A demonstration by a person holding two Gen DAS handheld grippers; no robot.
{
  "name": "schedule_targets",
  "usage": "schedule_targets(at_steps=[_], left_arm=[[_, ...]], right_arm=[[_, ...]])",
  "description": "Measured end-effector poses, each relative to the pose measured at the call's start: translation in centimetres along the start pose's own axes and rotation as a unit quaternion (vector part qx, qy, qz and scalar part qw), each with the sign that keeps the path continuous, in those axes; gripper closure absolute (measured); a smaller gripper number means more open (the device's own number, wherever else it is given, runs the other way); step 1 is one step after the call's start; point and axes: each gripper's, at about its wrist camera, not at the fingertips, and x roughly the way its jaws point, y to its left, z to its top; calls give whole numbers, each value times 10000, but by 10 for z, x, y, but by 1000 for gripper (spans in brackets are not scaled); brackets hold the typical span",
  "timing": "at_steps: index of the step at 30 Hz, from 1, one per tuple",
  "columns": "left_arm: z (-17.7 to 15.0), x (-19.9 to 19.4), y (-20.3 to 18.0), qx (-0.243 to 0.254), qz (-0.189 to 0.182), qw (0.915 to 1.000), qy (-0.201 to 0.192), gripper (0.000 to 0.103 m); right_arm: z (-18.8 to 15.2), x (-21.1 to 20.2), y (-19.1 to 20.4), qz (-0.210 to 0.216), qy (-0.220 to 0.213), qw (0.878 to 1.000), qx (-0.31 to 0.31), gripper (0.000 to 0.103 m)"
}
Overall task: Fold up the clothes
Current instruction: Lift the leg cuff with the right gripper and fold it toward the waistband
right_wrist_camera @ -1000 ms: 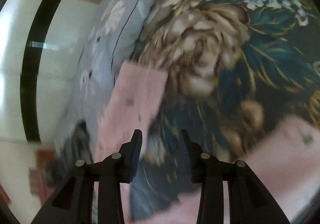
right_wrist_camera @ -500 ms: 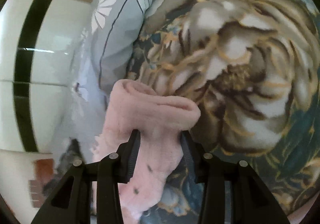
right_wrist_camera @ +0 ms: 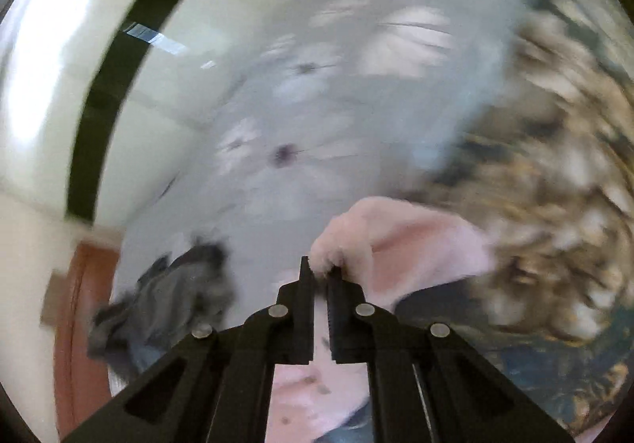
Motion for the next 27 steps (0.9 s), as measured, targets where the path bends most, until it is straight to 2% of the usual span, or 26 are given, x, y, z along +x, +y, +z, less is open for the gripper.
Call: schedule_targets(at_steps=[3,4,8,10,13,16,21,22,24,27], left_arm=[[0,-1,0,-14,-36,10000,4,47],[0,-1,0,-19,-48,10000,5,47],[0,-2,1,-37,-97,9999,10,47],[1,-4,3,-46,-94,9999,-4,47],[2,-3,11,-112,-57,9999,3,47],[0,2,23,-299,-15,9995,82,47],[-3,4,27,-462,-79,9988,125,47],[-3,3,26,-450,-85,9989,117,47],[-3,0,27,-450,-149,9988,111,47],[-3,-6,30,-481,-253,9985,104,47]], right_arm=[[-12,6,55,554,251,9956,-716,98],[-18,10,69,580,369,9927,-988,98],[-28,10,79,393,478,9853,-1592,98],[-23,-8,60,112,211,9862,-1637,98],[-17,-32,-1,-818,-65,9854,-1491,98],[-23,-33,-74,-1467,231,9867,-655,98],[-40,-34,-117,-1460,203,9889,180,97],[-41,-36,-118,-1312,204,9908,263,96],[-41,-38,-113,-1307,188,9908,281,95],[-38,-62,-104,-1363,17,9903,268,79]])
